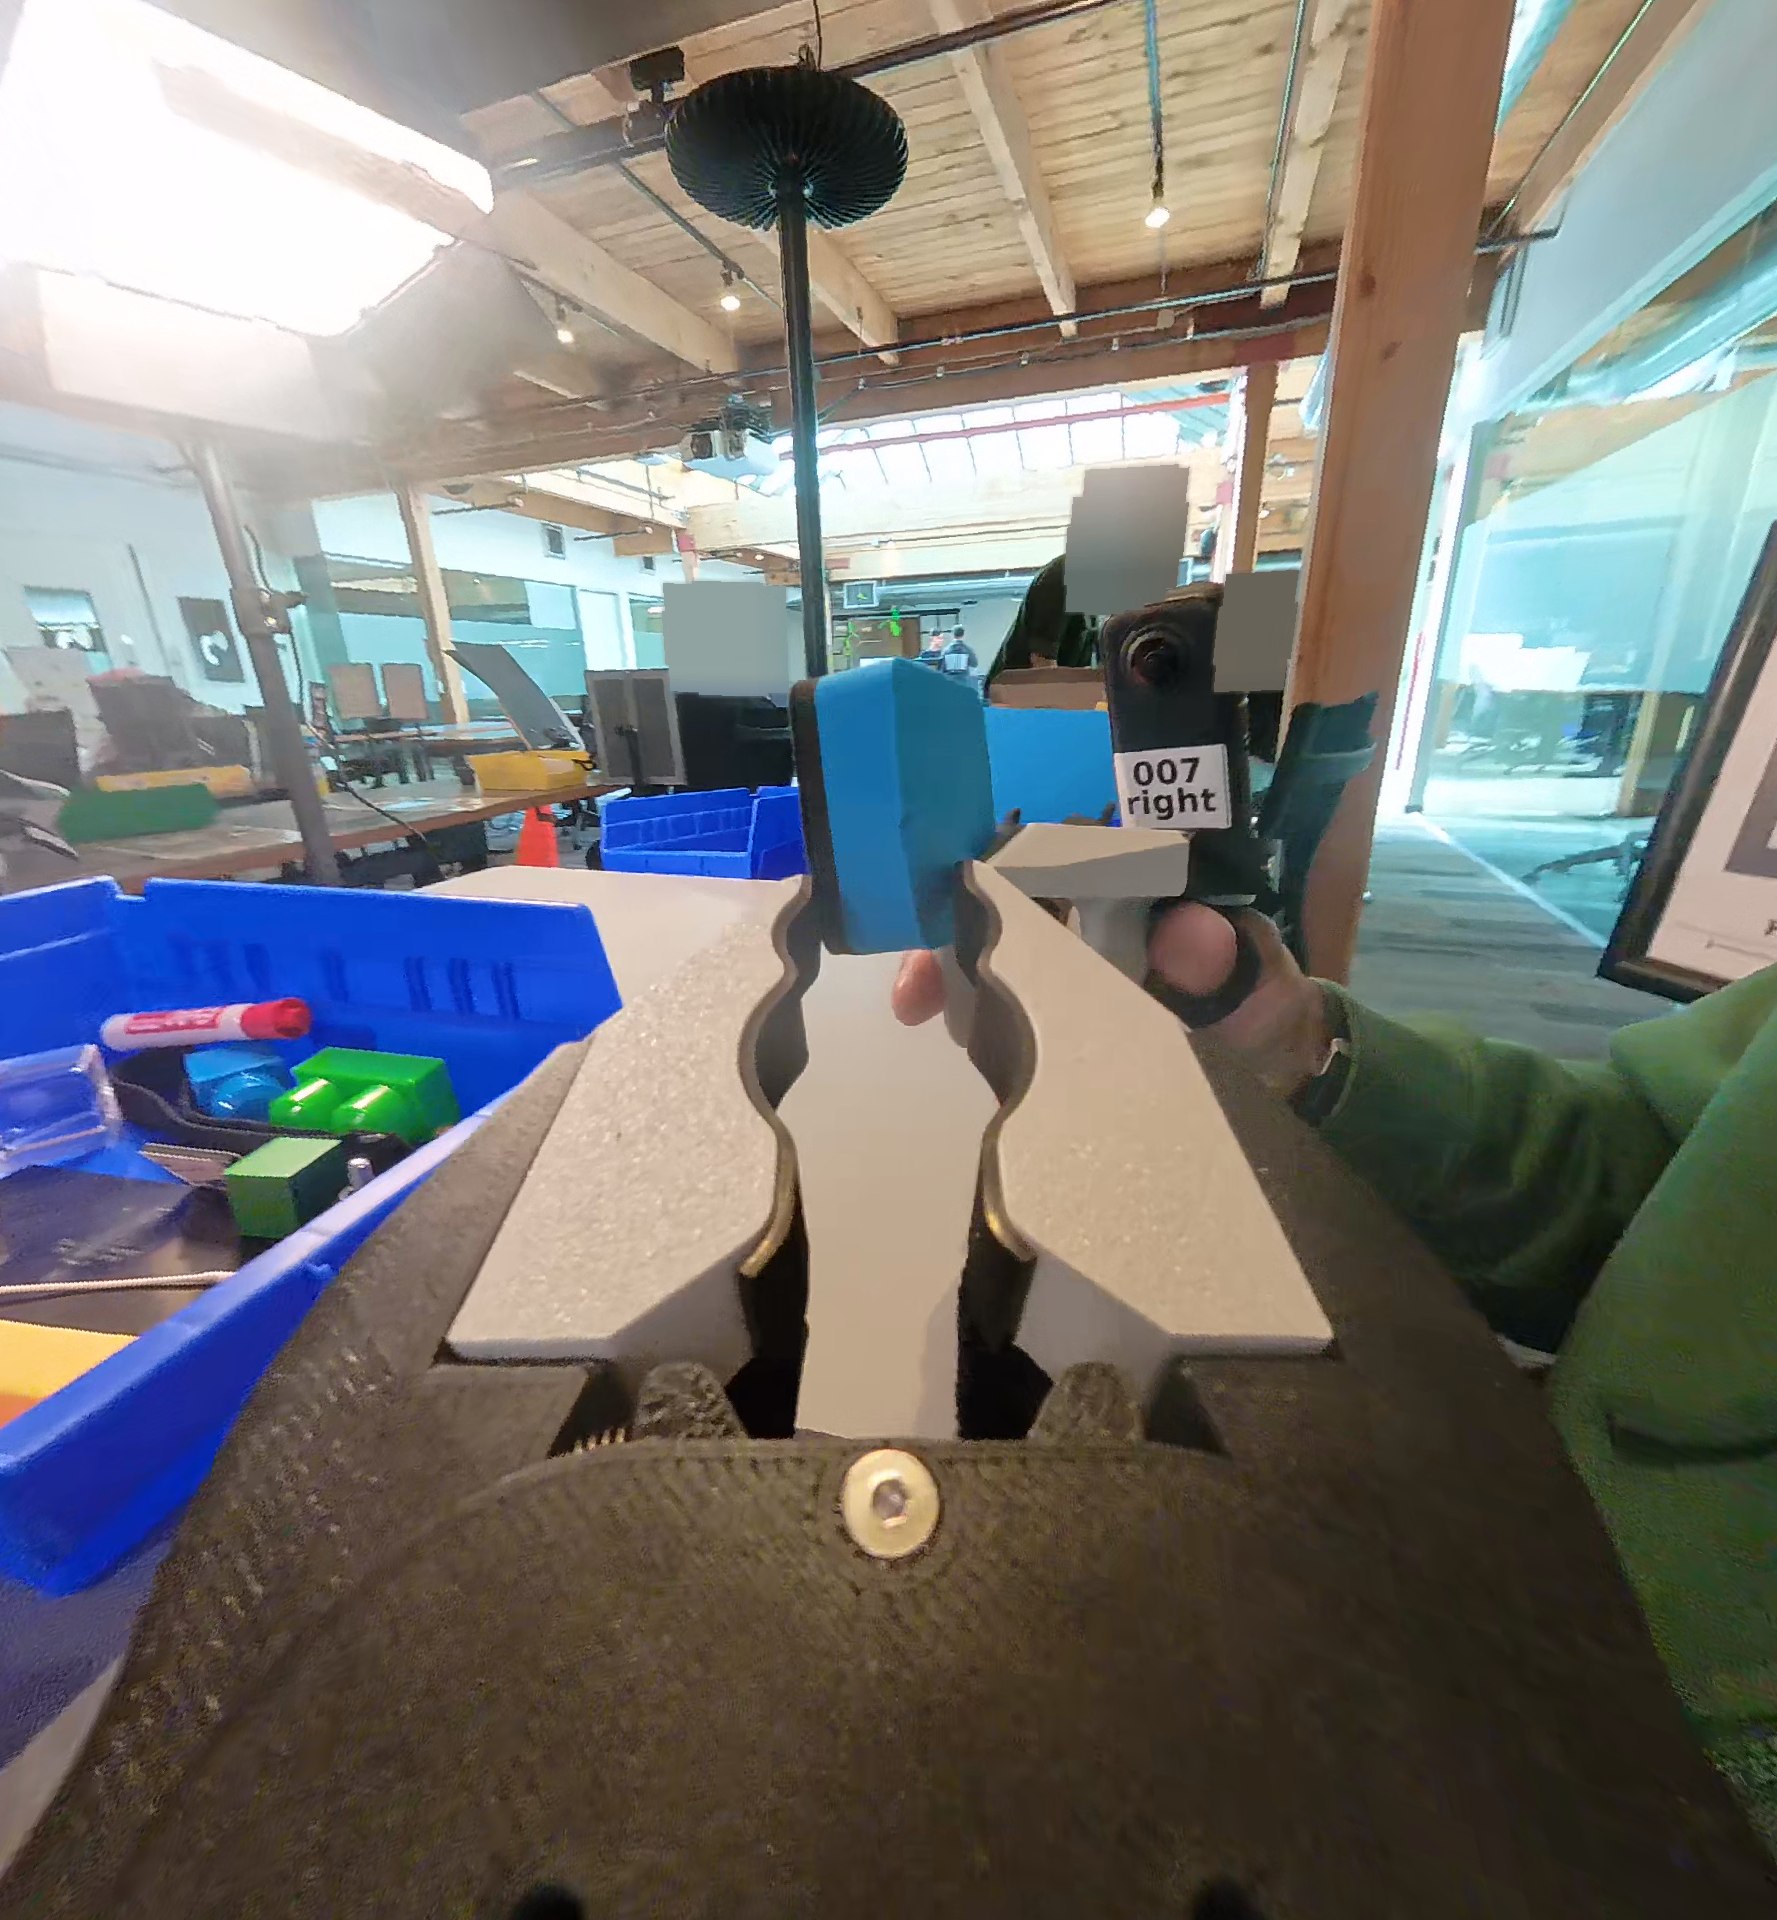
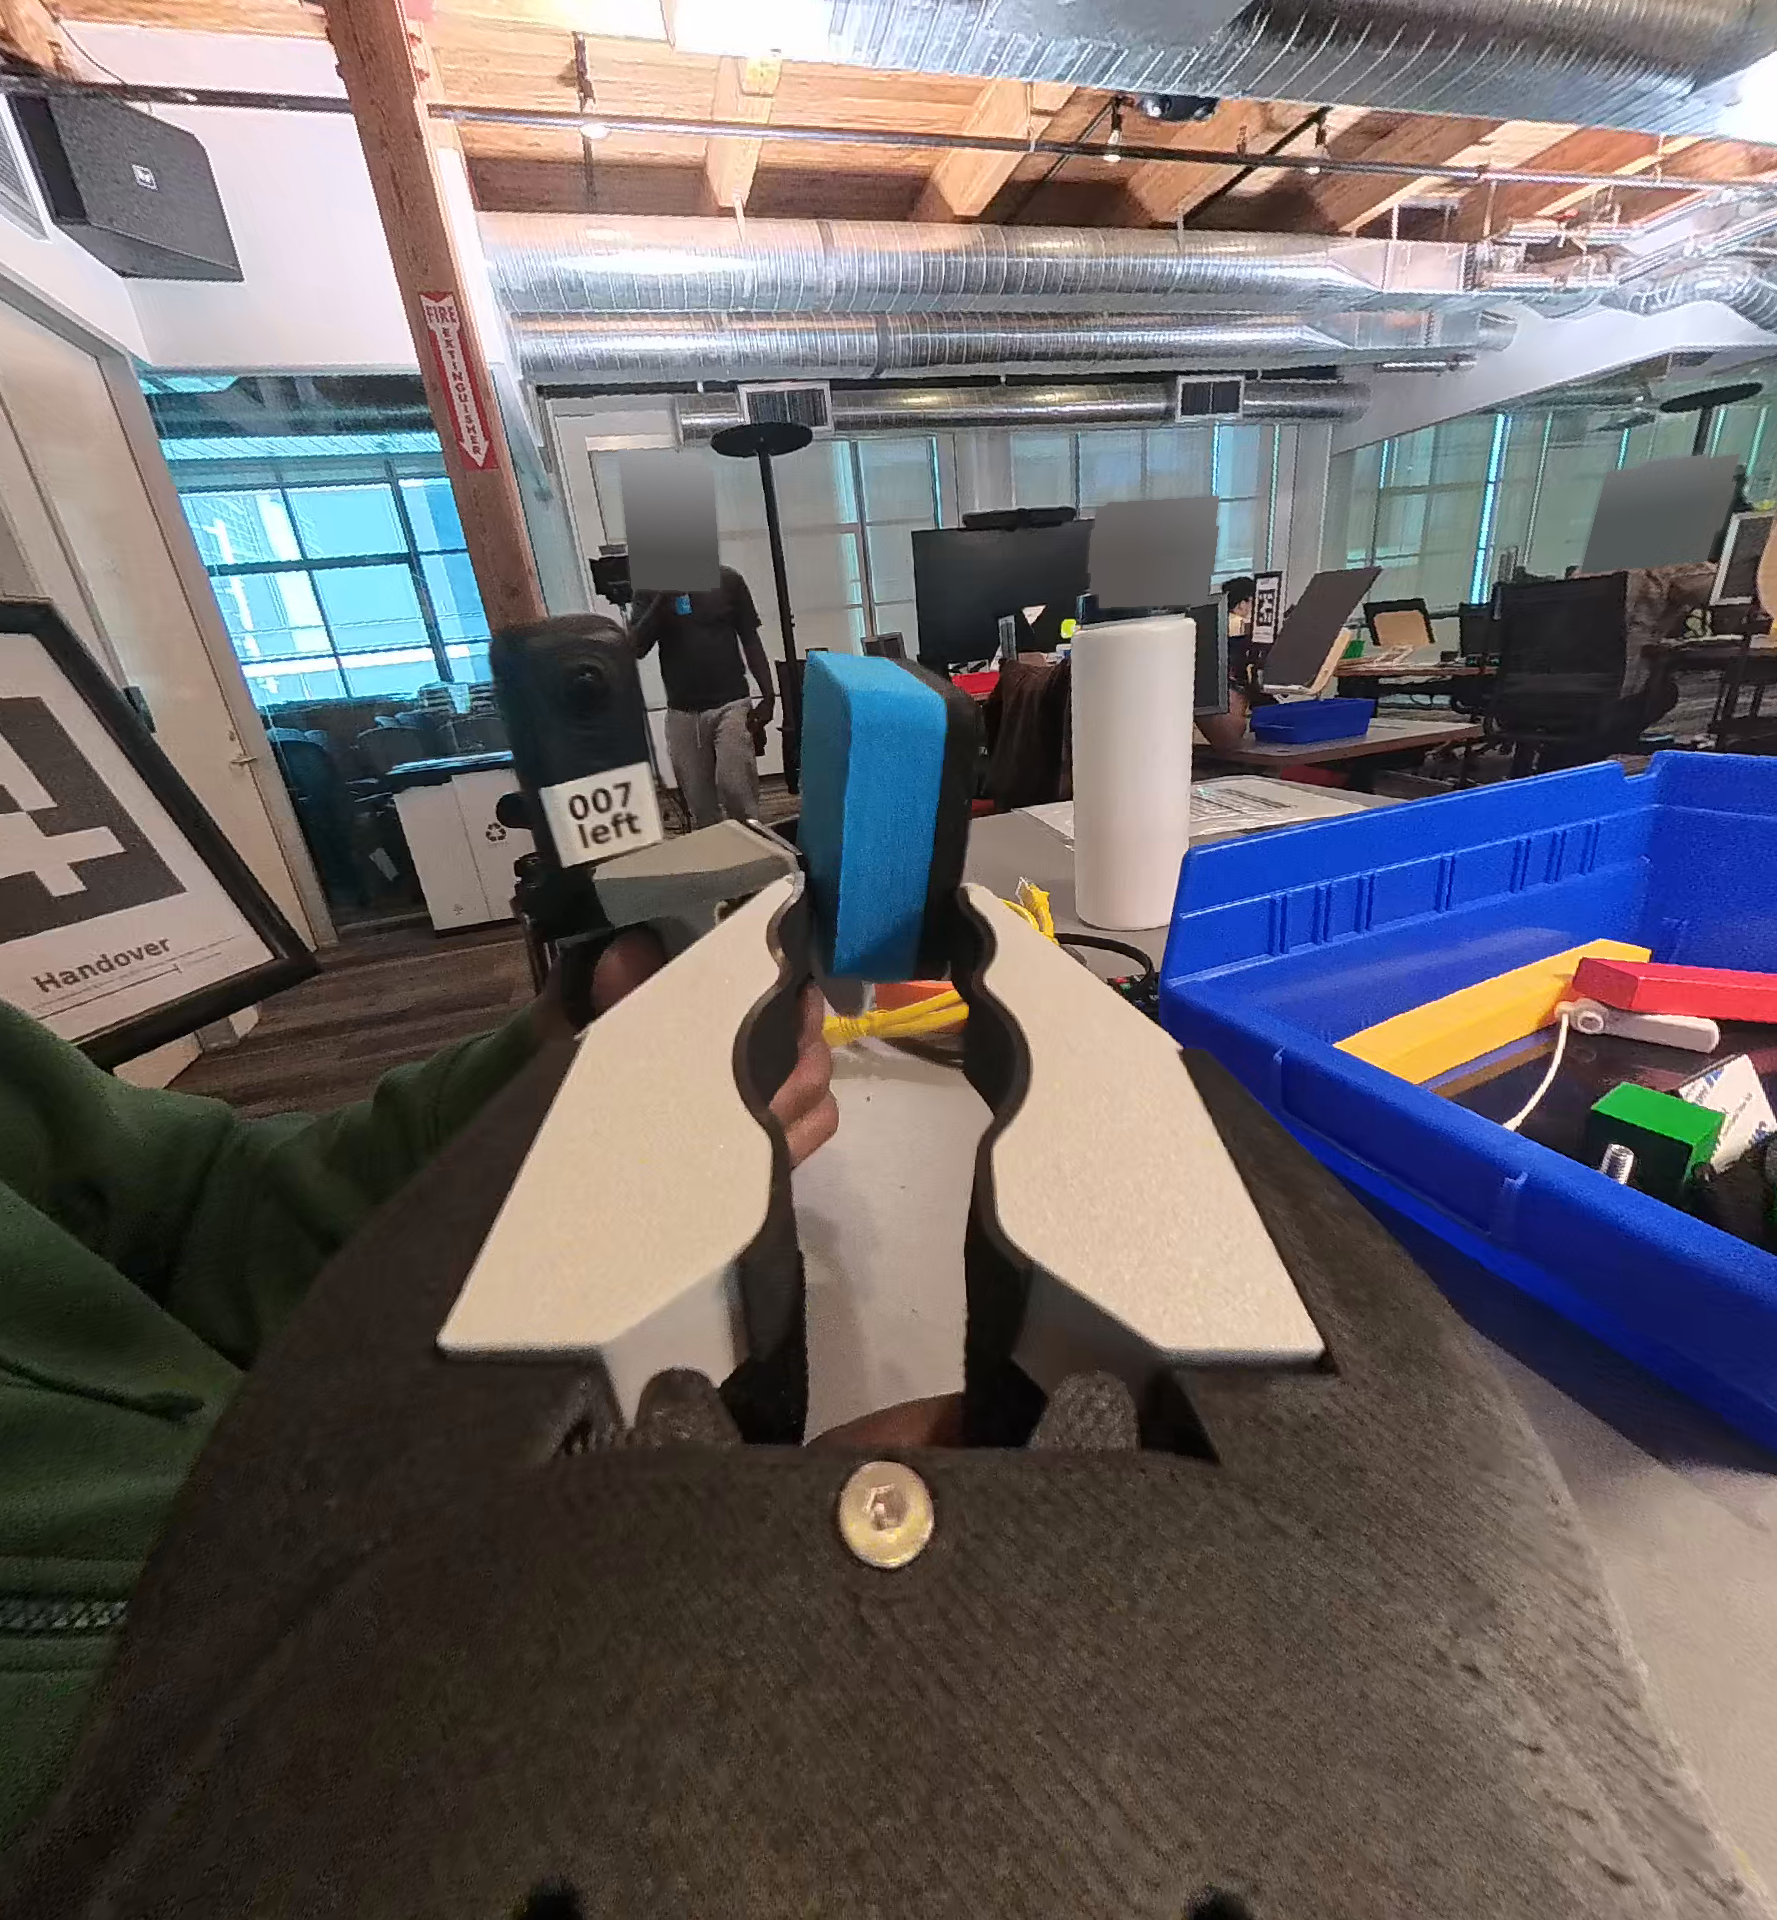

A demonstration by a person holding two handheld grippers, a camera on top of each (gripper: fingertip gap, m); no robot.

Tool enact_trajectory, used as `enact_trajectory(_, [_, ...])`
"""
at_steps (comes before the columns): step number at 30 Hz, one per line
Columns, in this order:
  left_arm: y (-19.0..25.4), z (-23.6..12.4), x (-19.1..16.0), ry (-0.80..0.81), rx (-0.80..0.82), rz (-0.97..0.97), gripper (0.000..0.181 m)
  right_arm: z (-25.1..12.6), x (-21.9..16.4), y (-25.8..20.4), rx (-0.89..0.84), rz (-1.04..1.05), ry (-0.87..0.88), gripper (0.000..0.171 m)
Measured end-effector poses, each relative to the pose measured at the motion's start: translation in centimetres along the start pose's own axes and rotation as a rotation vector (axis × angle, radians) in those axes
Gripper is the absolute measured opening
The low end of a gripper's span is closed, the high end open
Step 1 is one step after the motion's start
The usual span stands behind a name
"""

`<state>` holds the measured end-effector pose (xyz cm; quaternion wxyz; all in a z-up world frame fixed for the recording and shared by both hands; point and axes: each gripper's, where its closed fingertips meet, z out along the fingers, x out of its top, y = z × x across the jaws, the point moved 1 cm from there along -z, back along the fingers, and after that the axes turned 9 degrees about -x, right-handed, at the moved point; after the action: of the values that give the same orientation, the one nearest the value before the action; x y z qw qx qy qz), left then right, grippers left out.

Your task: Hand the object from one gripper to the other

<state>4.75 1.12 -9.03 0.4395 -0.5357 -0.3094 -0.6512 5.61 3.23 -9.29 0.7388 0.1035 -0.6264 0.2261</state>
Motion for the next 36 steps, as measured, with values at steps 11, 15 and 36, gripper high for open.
enact_trajectory(11, [0.4,0.3,-0.3,-0.055,-0.007,0.076,0.025,-0.8,2.1,0.6,-0.056,-0.062,0.11,0.056])
enact_trajectory(15, [0.9,0.5,-0.8,-0.084,-0.04,0.082,0.025,-1.1,2.2,0.4,-0.021,-0.018,0.109,0.046])
enact_trajectory(36, [2.2,0.8,-1.0,-0.049,-0.165,-0.078,0.024,-1.2,2.4,-0.7,0.073,0.063,0.123,0.036])
